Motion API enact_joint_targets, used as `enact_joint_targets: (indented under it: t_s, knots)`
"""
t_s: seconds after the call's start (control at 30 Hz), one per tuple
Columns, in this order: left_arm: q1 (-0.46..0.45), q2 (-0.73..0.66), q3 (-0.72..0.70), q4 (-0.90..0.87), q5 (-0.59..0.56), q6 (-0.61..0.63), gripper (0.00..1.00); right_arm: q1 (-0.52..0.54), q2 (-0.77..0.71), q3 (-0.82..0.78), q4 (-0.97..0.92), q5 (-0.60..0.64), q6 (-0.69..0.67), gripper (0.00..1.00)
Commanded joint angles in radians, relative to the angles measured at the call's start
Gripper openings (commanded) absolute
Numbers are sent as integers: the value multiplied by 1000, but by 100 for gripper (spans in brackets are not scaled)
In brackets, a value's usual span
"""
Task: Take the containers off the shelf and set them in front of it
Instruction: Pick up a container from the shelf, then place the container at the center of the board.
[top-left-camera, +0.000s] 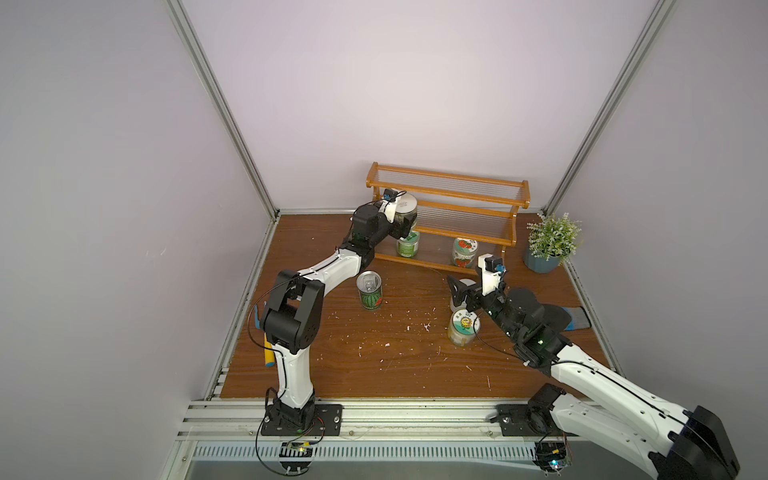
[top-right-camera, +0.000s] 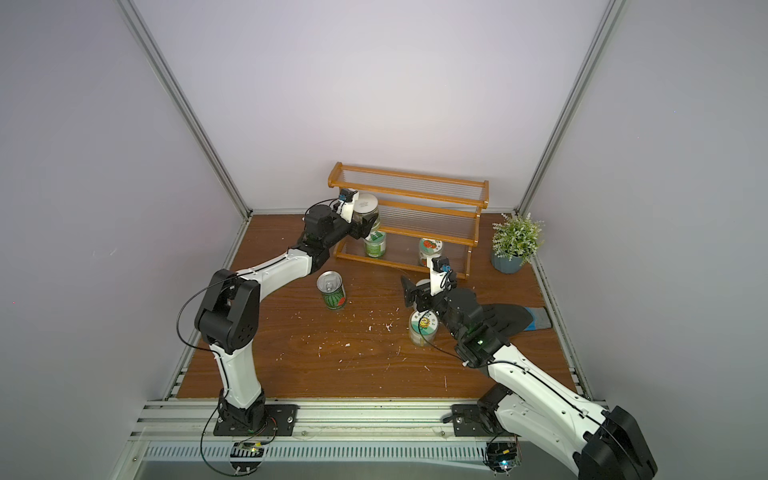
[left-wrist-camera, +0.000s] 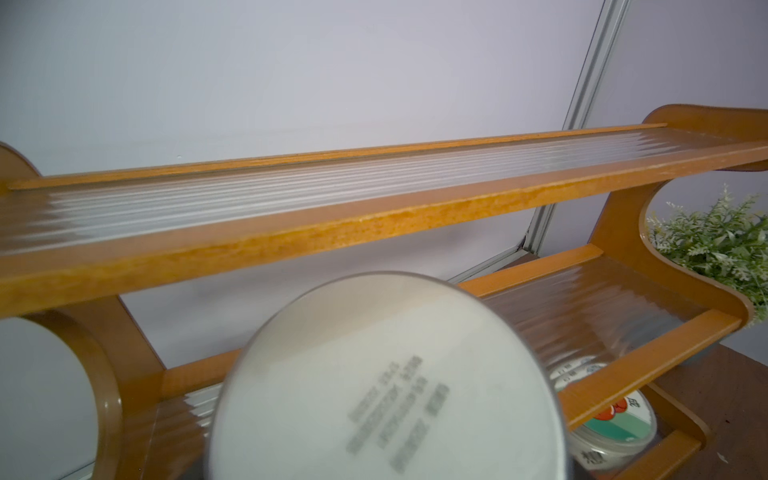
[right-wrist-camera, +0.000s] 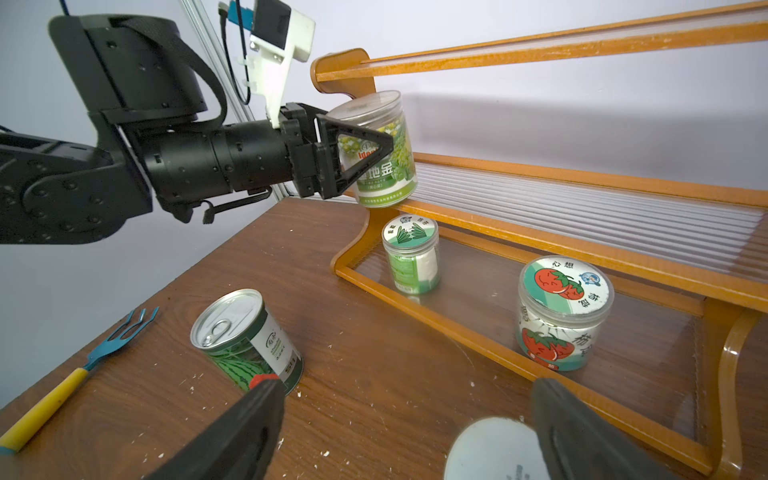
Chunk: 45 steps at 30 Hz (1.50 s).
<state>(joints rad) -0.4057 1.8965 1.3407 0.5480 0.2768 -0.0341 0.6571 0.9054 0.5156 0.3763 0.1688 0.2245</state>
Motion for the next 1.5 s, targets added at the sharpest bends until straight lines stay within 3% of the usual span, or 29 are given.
enact_joint_targets:
  t_s: [0.0, 0.27, 0.7, 1.0, 1.47]
  knots:
    - [-11, -72, -23, 25, 19, -6, 61, -6, -15, -2, 22, -15, 10, 99]
    - [-19, -215, -163, 13, 13, -6, 60, -6, -22, -3, 21, -24, 16, 99]
    - [-71, -599, -425, -131, -23, 38, 59, -5, -47, -6, 6, -27, 16, 99]
    - [-196, -823, -608, -227, -112, 28, 59, -6, -81, -6, -20, -18, 11, 99]
    - [-291, -1069, -853, -266, -166, -56, 58, -6, -139, -19, -62, -10, 6, 99]
